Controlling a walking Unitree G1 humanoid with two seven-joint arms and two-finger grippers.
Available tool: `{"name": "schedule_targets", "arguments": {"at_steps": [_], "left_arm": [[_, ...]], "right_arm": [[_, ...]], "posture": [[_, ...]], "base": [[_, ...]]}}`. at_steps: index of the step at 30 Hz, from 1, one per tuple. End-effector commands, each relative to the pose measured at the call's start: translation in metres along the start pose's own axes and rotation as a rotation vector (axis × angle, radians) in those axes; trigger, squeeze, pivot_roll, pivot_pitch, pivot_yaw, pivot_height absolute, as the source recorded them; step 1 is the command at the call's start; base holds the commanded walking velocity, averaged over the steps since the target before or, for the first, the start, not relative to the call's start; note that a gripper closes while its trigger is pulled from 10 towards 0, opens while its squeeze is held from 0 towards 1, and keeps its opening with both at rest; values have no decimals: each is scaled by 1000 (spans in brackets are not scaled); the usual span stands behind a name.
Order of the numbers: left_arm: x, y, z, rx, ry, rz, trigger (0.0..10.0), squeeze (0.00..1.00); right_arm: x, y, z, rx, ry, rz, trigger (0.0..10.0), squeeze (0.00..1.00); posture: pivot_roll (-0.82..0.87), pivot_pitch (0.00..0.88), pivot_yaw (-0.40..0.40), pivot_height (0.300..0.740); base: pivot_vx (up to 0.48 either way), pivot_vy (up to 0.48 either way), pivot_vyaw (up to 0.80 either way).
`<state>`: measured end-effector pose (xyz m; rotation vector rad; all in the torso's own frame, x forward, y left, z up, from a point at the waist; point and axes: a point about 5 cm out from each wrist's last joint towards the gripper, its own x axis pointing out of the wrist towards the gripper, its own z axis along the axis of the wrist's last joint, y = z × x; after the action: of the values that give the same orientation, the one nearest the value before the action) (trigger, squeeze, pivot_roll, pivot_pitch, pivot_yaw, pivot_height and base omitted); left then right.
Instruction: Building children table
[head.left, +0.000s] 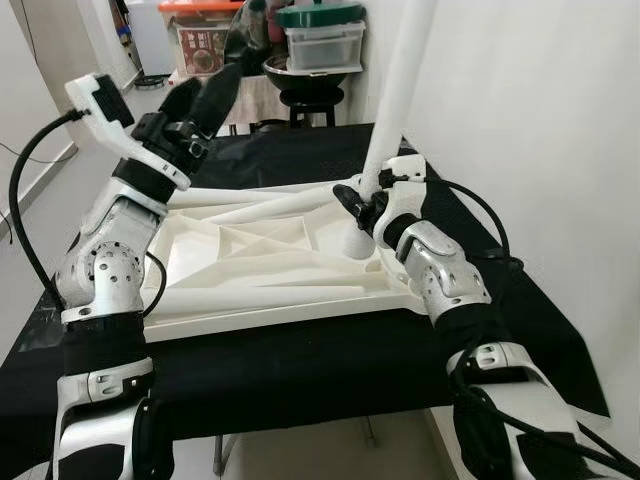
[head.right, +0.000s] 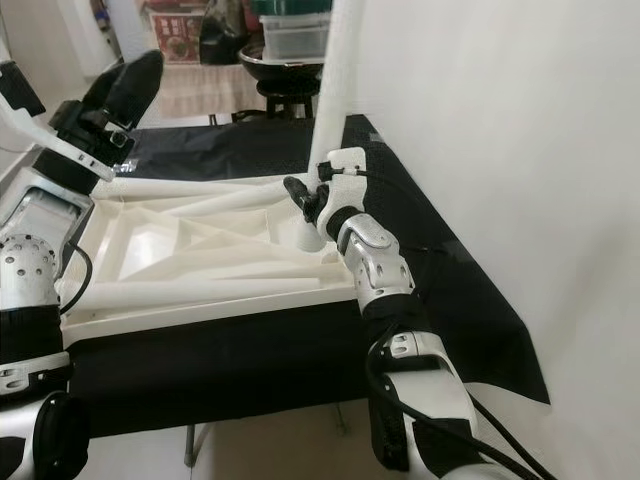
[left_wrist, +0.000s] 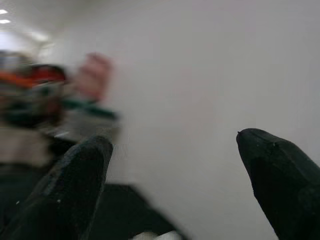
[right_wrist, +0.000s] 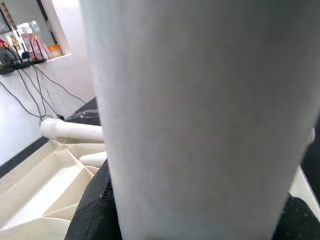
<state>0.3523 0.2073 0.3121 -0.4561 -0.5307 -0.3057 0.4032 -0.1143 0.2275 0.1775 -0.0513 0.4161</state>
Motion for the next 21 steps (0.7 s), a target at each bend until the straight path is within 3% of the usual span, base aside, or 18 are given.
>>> {"name": "schedule_targets", "arguments": {"at_steps": [1,3,4,6,10,13,15,17,18,19,21], "left_arm": [[-7,15,-13,70,57,122,10000,0],[-10,19,-19,100,87,162,10000,0],[-19,20,-36,165,156,198,10000,0],[-21,19,-40,178,171,200,10000,0],[-35,13,-59,245,223,217,10000,0],[-44,7,-64,278,246,203,10000,0],[-51,6,-66,289,260,208,10000,0],[-53,7,-68,295,263,215,10000,0],[-58,4,-70,301,269,215,10000,0],[-58,4,-70,301,269,215,10000,0],[-69,-3,-79,341,299,194,10000,0]], "right_arm": [[5,7,12,31,-31,12,10000,0],[6,8,14,37,-34,4,10000,0],[8,11,21,30,-96,-27,10000,0],[8,11,24,19,-115,-41,10000,0],[4,18,27,-71,-153,-24,10000,0],[-9,20,26,-95,-225,-41,10000,0],[-25,22,16,-92,-235,-14,10000,0],[-29,23,13,-87,-230,-1,10000,0],[-40,26,5,-16,-214,53,10000,0],[-40,26,5,-16,-214,53,10000,0],[-64,36,-5,144,-227,200,10000,0]], "posture": [[-45,0,16,740],[-45,0,16,740],[-45,0,12,740],[-45,0,12,740],[-42,0,4,740],[-44,0,-1,740],[-51,0,-3,740],[-51,0,-3,740],[-57,0,1,740],[-57,0,1,740],[-66,0,9,740]], "base": [[0,0,0],[0,0,0],[0,0,0],[0,0,0],[0,0,0],[0,0,0],[0,0,0],[0,0,0],[0,0,0],[0,0,0],[0,0,0]]}}
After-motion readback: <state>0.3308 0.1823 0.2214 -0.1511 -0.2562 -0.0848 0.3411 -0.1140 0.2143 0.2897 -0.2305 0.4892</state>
